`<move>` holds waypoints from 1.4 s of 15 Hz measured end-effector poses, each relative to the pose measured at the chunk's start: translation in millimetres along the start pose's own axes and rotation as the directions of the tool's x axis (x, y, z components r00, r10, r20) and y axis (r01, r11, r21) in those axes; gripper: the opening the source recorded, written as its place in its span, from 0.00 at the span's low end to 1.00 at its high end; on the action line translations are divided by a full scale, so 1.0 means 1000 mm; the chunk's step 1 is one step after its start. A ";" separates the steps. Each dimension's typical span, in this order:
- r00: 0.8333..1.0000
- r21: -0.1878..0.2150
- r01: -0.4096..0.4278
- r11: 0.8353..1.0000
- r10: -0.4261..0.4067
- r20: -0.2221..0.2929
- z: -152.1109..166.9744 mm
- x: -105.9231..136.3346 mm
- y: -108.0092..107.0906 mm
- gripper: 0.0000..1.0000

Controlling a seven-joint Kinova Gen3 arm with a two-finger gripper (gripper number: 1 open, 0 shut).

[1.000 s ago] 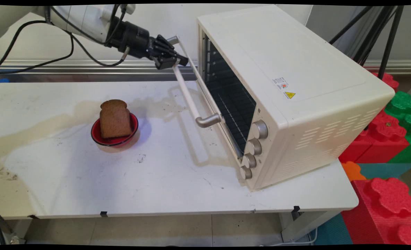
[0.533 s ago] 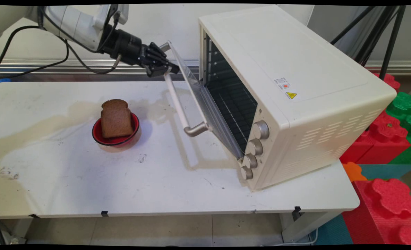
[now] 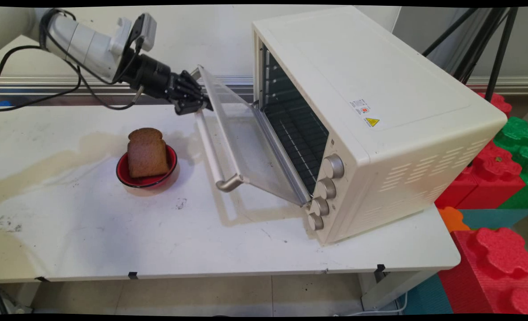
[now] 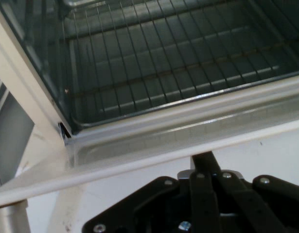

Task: Open the oven

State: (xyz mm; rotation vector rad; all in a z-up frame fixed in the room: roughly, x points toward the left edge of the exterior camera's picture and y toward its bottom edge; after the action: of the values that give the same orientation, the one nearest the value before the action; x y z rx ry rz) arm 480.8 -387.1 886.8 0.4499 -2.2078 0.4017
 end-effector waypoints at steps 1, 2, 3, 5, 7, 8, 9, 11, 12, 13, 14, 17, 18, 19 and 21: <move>1.000 0.008 0.009 1.000 -0.009 0.008 -0.016 -0.014 0.015 0.00; 1.000 0.006 0.011 1.000 -0.011 0.013 -0.017 -0.017 0.017 0.00; 1.000 0.002 0.013 1.000 -0.013 0.019 -0.017 -0.021 0.018 0.00; 0.999 -0.006 0.015 1.000 -0.015 0.031 -0.015 -0.028 0.021 0.00; 0.999 -0.009 0.021 1.000 -0.020 0.042 -0.015 -0.035 0.023 0.00; 0.999 -0.010 0.022 1.000 -0.022 0.046 -0.015 -0.038 0.024 0.00; 0.998 -0.010 0.026 1.000 -0.025 0.053 -0.015 -0.043 0.026 0.00; 0.998 -0.011 0.028 1.000 -0.027 0.060 -0.014 -0.048 0.027 0.00; 0.998 -0.011 0.029 1.000 -0.029 0.064 -0.014 -0.051 0.028 0.00; 0.997 -0.011 0.031 0.999 -0.030 0.067 -0.014 -0.053 0.029 0.00; 0.997 -0.011 0.032 0.999 -0.031 0.070 -0.014 -0.056 0.030 0.00; 0.996 -0.011 0.034 0.999 -0.033 0.081 -0.014 -0.065 0.033 0.00; 0.996 -0.012 0.035 0.999 -0.034 0.086 -0.014 -0.068 0.034 0.00; 0.995 -0.012 0.036 0.999 -0.034 0.089 -0.015 -0.071 0.035 0.00; 0.995 -0.014 0.037 0.999 -0.035 0.097 -0.015 -0.077 0.037 0.00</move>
State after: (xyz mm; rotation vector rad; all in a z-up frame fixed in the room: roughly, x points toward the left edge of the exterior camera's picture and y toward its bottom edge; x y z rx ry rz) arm 520.2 -333.5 830.8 0.5095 -2.2909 0.3499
